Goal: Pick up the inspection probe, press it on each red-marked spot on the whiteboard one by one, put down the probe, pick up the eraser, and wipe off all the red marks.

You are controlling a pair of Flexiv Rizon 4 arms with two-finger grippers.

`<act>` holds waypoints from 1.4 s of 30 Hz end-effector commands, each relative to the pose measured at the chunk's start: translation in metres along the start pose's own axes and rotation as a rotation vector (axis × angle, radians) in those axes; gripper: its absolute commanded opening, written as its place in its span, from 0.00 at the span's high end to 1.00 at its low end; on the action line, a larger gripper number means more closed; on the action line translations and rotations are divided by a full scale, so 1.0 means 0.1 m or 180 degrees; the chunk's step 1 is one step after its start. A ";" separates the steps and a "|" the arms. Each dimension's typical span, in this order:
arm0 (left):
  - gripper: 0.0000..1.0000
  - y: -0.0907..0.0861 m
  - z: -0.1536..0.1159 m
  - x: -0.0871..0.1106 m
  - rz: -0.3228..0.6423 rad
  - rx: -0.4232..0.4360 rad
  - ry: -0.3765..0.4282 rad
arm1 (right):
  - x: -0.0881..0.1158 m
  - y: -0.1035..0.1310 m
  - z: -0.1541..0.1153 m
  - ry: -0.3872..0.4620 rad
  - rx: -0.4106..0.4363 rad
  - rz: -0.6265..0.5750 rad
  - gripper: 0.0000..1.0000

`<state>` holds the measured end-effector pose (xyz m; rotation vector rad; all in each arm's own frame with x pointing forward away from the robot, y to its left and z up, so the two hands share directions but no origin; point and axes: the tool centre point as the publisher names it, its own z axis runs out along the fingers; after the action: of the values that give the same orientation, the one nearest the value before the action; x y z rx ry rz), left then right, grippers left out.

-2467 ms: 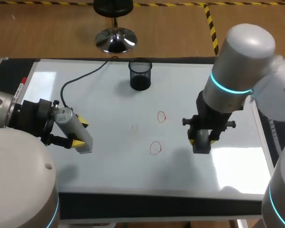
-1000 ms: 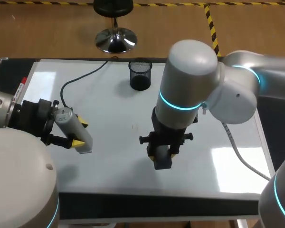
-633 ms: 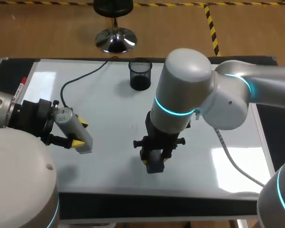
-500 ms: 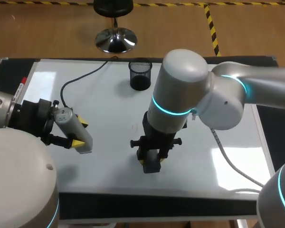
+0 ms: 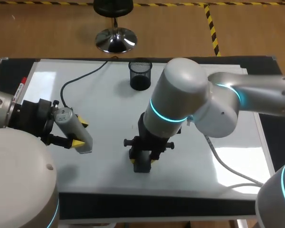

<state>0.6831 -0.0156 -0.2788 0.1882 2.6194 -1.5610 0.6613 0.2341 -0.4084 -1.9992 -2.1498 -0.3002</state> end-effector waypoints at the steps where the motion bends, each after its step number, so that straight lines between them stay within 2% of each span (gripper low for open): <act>1: 1.00 -0.01 0.00 0.01 0.0010 0.0002 -0.0014 | 0.03 0.06 0.05 0.0000 0.0009 0.0032 1.00; 11: 1.00 -0.01 0.00 0.01 0.0010 0.0002 -0.0014 | 0.07 0.16 0.17 -0.0116 0.0075 0.0110 1.00; 17: 1.00 -0.01 0.00 0.01 0.0010 0.0002 -0.0014 | 0.02 0.18 0.19 -0.0169 0.0073 0.0152 1.00; 22: 1.00 -0.01 0.00 0.01 0.0010 0.0002 -0.0014 | -0.09 0.21 0.17 -0.0119 0.0106 0.0195 1.00; 42: 1.00 -0.01 0.00 0.01 0.0010 0.0002 -0.0014 | -0.62 0.25 0.13 -0.0357 0.0147 0.0460 1.00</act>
<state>0.6832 -0.0158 -0.2789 0.1885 2.6196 -1.5611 0.6909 0.1958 -0.4274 -2.1736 -2.0467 -0.1118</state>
